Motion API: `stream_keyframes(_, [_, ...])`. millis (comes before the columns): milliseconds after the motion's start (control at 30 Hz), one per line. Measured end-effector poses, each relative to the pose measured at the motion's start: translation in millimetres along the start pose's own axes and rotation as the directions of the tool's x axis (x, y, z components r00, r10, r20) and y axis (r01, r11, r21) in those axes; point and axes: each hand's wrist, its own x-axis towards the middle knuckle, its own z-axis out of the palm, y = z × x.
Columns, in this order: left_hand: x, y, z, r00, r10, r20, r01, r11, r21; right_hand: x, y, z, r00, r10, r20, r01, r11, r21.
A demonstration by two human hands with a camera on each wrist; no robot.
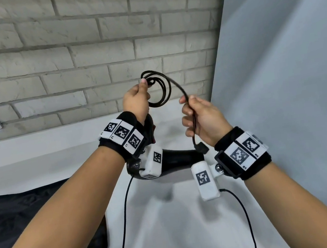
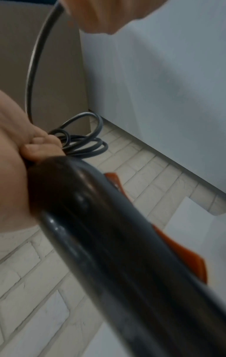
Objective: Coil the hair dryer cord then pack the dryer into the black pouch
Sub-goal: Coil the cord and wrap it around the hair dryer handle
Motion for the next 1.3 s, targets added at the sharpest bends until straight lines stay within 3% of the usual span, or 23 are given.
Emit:
stream_keyframes(133, [4.9,-2.1,-8.2,0.998,-0.051,-0.039,0.050,0.998,-0.025,0.9,21.3,-10.7,0.995,0.094,0.042,-0.074,0.939,-0.335])
stream_keyframes(233, [5.9,-3.0,-12.5,0.995,-0.086,-0.057,0.085,0.996,-0.027,1.8,31.2,-16.9,0.992,0.075,0.099,-0.012,0.854,-0.520])
stream_keyframes(400, [4.8,-1.6,-20.5,0.986,-0.155,-0.063,0.152,0.987,-0.044,0.8,35.6,-22.5,0.969,0.101,0.226,0.082,0.731,-0.677])
stream_keyframes(500, [4.3,-2.3,-23.1,0.982,-0.180,-0.054,0.180,0.984,-0.017,2.1,30.6,-20.5,0.983,0.028,0.182,0.093,0.780,-0.619])
stream_keyframes(667, [-5.9,-4.3,-17.8,0.975,-0.219,0.018,0.219,0.976,-0.006,11.3,2.4,-2.4,0.975,-0.216,0.048,0.222,0.944,-0.245])
stream_keyframes(767, [-15.8,-1.3,-12.3,0.973,-0.223,0.063,0.223,0.975,0.015,17.0,-9.6,12.7,0.949,-0.314,-0.016,0.312,0.947,-0.077])
stream_keyframes(900, [-25.0,0.4,-6.7,0.971,-0.213,0.104,0.212,0.977,0.017,25.5,-11.4,25.5,0.916,-0.390,-0.096,0.393,0.919,0.017])
stream_keyframes(1133, [-28.2,1.0,-3.0,0.965,-0.202,0.169,0.216,0.974,-0.067,33.5,4.3,19.9,0.909,-0.401,-0.113,0.393,0.916,-0.084])
stream_keyframes(1300, [-29.5,0.3,-8.1,0.963,-0.199,0.180,0.213,0.975,-0.063,34.2,7.2,7.9,0.895,-0.398,-0.202,0.289,0.862,-0.416])
